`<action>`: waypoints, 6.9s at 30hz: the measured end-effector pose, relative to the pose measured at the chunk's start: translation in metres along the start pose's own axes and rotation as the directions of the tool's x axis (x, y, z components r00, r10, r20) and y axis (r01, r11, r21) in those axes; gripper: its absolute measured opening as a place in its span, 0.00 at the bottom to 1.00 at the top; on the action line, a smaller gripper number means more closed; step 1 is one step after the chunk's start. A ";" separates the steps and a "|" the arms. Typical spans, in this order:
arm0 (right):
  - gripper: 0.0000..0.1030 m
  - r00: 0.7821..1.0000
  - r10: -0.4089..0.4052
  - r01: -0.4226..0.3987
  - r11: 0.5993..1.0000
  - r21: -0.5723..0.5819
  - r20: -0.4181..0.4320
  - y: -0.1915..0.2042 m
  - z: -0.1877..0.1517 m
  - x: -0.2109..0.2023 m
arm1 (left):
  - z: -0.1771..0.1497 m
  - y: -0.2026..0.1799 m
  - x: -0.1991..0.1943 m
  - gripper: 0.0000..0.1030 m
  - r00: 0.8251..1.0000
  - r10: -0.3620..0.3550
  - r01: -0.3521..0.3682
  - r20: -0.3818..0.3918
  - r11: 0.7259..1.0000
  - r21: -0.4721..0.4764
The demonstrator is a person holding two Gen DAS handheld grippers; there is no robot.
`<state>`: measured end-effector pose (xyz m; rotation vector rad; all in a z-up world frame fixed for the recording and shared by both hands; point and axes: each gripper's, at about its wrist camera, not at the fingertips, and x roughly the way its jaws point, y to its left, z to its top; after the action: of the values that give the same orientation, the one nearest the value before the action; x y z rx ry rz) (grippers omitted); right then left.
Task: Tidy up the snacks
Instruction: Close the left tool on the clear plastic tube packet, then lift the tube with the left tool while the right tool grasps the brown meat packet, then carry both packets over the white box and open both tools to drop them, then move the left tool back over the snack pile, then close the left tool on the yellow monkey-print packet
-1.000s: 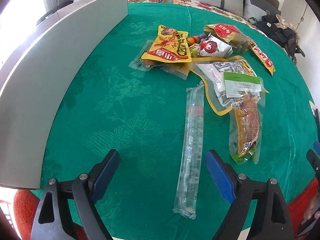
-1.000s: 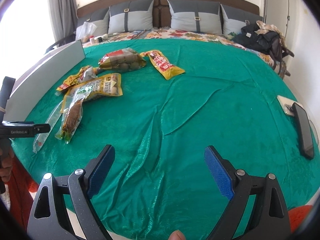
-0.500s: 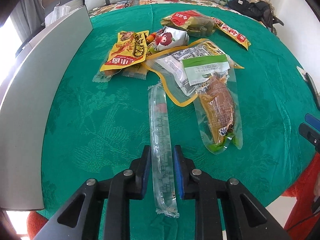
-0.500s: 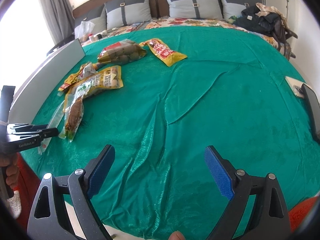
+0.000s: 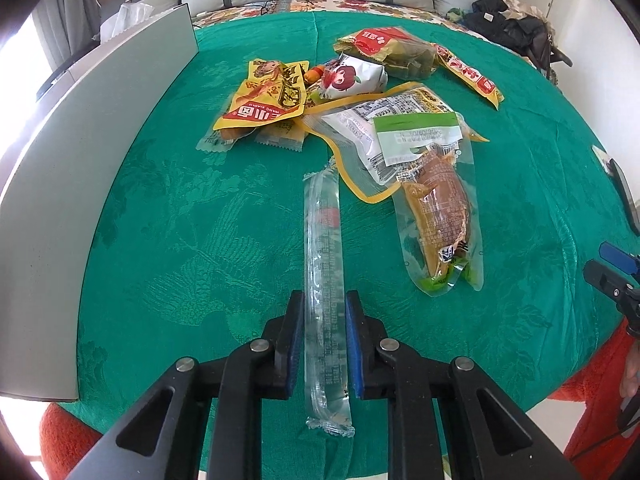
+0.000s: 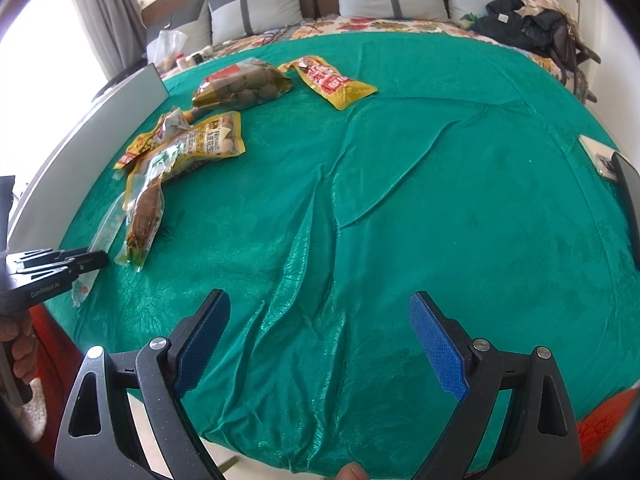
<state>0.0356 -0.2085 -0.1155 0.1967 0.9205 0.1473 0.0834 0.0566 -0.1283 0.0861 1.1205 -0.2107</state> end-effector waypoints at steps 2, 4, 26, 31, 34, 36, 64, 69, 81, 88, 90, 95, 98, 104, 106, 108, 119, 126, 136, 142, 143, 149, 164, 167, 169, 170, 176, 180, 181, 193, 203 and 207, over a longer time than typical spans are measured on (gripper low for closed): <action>0.90 1.000 0.000 0.000 1.000 0.000 -0.001 0.000 0.000 0.000 | 0.000 0.001 0.000 0.18 1.000 -0.004 0.004 0.001 1.000 -0.007; 0.90 1.000 0.000 0.000 1.000 0.005 -0.004 0.000 0.000 0.000 | -0.001 0.002 -0.001 0.18 1.000 -0.007 0.007 0.003 1.000 -0.012; 0.90 1.000 0.017 -0.017 1.000 0.026 -0.018 -0.003 -0.001 0.003 | -0.003 0.014 -0.004 0.18 0.999 -0.047 0.048 0.013 0.996 -0.072; 0.90 0.999 0.036 -0.036 0.999 0.002 0.002 0.000 0.000 -0.002 | -0.003 0.019 -0.006 0.18 0.998 -0.065 0.067 0.020 0.993 -0.102; 0.90 0.993 0.117 -0.117 0.993 0.016 0.004 0.003 0.000 -0.005 | -0.004 0.024 -0.009 0.18 0.997 -0.074 0.077 0.033 0.990 -0.117; 0.90 0.985 0.175 -0.175 0.984 0.043 -0.008 0.010 0.004 -0.003 | -0.004 0.027 -0.012 0.18 0.996 -0.078 0.083 0.042 0.989 -0.123; 0.50 0.979 0.153 -0.154 0.988 0.004 -0.138 0.130 0.052 0.055 | -0.006 0.038 -0.003 0.17 0.998 -0.035 0.040 0.060 0.996 -0.074; 0.50 0.963 0.262 -0.253 0.960 0.123 -0.058 0.091 0.046 0.030 | -0.005 0.044 -0.021 0.17 0.985 -0.134 0.148 0.107 0.981 -0.129; 0.50 0.832 0.538 -0.555 0.803 0.216 0.139 0.081 0.059 -0.015 | 0.002 0.062 -0.091 0.17 0.938 -0.251 0.295 0.240 0.941 -0.169; 0.50 0.766 0.638 -0.642 0.757 0.117 0.078 0.163 0.097 -0.032 | 0.016 0.144 -0.149 0.17 0.904 -0.209 0.323 0.373 0.905 -0.276; 0.51 0.744 0.666 -0.668 0.743 0.039 0.051 0.203 0.118 -0.038 | 0.019 0.181 -0.162 0.17 0.904 -0.146 0.288 0.402 0.903 -0.319; 0.51 0.715 0.698 -0.695 0.704 -0.143 -0.036 0.313 0.159 -0.031 | 0.014 0.263 -0.163 0.17 0.930 0.027 0.150 0.368 0.883 -0.444; 0.52 0.724 0.686 -0.684 0.697 -0.216 -0.076 0.375 0.171 -0.015 | 0.008 0.293 -0.148 0.18 0.949 0.124 0.026 0.290 0.886 -0.463; 0.69 0.756 0.630 -0.654 0.738 -0.166 -0.178 0.403 0.166 0.021 | -0.020 0.316 -0.136 0.73 0.931 0.295 -0.151 0.213 0.846 -0.511; 0.70 0.766 0.623 -0.643 0.748 -0.166 -0.161 0.377 0.159 0.021 | -0.028 0.312 -0.141 0.73 0.923 0.298 -0.138 0.244 0.847 -0.513; 0.71 0.806 0.576 -0.592 0.784 -0.185 -0.140 0.344 0.145 0.017 | -0.029 0.300 -0.146 0.73 0.911 0.301 -0.129 0.283 0.858 -0.497; 0.71 0.998 -0.064 0.065 0.970 -0.234 0.012 0.065 0.047 0.034 | 0.046 0.200 -0.092 0.74 0.903 0.324 -0.278 0.283 0.941 -0.191; 0.71 0.977 -0.196 0.201 0.978 -0.050 0.086 -0.021 0.051 0.019 | 0.055 0.161 -0.076 0.75 0.894 0.393 -0.372 0.216 0.919 -0.131; 0.75 0.975 -0.215 0.214 0.977 0.019 0.060 -0.038 0.071 0.041 | 0.045 0.119 -0.091 0.76 0.801 0.513 -0.499 0.309 0.857 -0.129; 0.76 0.974 -0.223 0.223 0.975 0.009 0.036 -0.043 0.071 0.045 | 0.041 0.073 -0.139 0.98 0.729 0.466 -0.412 0.501 0.884 -0.223; 0.77 0.974 -0.223 0.223 0.975 0.011 0.035 -0.044 0.071 0.045 | 0.041 0.064 -0.137 0.99 0.750 0.430 -0.373 0.503 0.902 -0.216; 0.80 0.975 -0.220 0.219 0.976 0.014 0.045 -0.045 0.070 0.047 | 0.035 0.028 -0.063 0.99 0.931 0.182 -0.137 0.316 0.977 -0.161; 0.88 0.974 -0.221 0.220 0.975 0.021 0.059 -0.048 0.070 0.047 | 0.029 0.023 0.029 0.99 0.981 0.130 -0.112 0.146 0.986 -0.124; 0.89 0.974 -0.220 0.219 0.976 0.021 0.057 -0.048 0.070 0.048 | 0.027 0.024 0.028 0.99 0.980 0.108 -0.088 0.166 0.989 -0.122; 0.90 0.975 -0.217 0.216 0.976 0.020 0.056 -0.048 0.070 0.048 | 0.027 0.023 0.030 0.99 0.982 0.094 -0.077 0.162 0.991 -0.108; 0.91 0.975 -0.215 0.214 0.977 0.020 0.055 -0.048 0.070 0.049 | 0.027 0.025 0.030 0.99 0.982 0.088 -0.071 0.166 0.992 -0.105; 0.92 0.975 -0.214 0.213 0.977 0.020 0.054 -0.048 0.070 0.050 | 0.029 0.027 0.031 1.00 0.976 0.099 -0.079 0.194 0.991 -0.105; 0.93 0.975 -0.214 0.213 0.977 0.020 0.054 -0.048 0.071 0.050 | 0.029 0.027 0.032 1.00 0.975 0.098 -0.078 0.200 0.991 -0.107; 0.93 0.975 -0.214 0.213 0.977 0.019 0.053 -0.048 0.071 0.050 | 0.029 0.027 0.032 1.00 0.975 0.098 -0.078 0.200 0.991 -0.107; 0.94 0.975 -0.214 0.214 0.977 0.019 0.053 -0.048 0.071 0.050 | 0.026 0.026 0.031 1.00 0.972 0.100 -0.079 0.212 0.992 -0.103; 0.94 0.975 -0.214 0.214 0.977 0.019 0.052 -0.048 0.071 0.050 | 0.026 0.025 0.031 1.00 0.972 0.100 -0.080 0.212 0.991 -0.103; 0.94 0.975 -0.215 0.214 0.977 0.019 0.052 -0.048 0.071 0.050 | 0.026 0.025 0.031 1.00 0.972 0.101 -0.080 0.212 0.991 -0.103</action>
<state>0.1243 -0.2525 -0.1232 0.1117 0.8828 -0.0636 0.1245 0.0732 -0.1457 0.0294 0.9046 -0.0832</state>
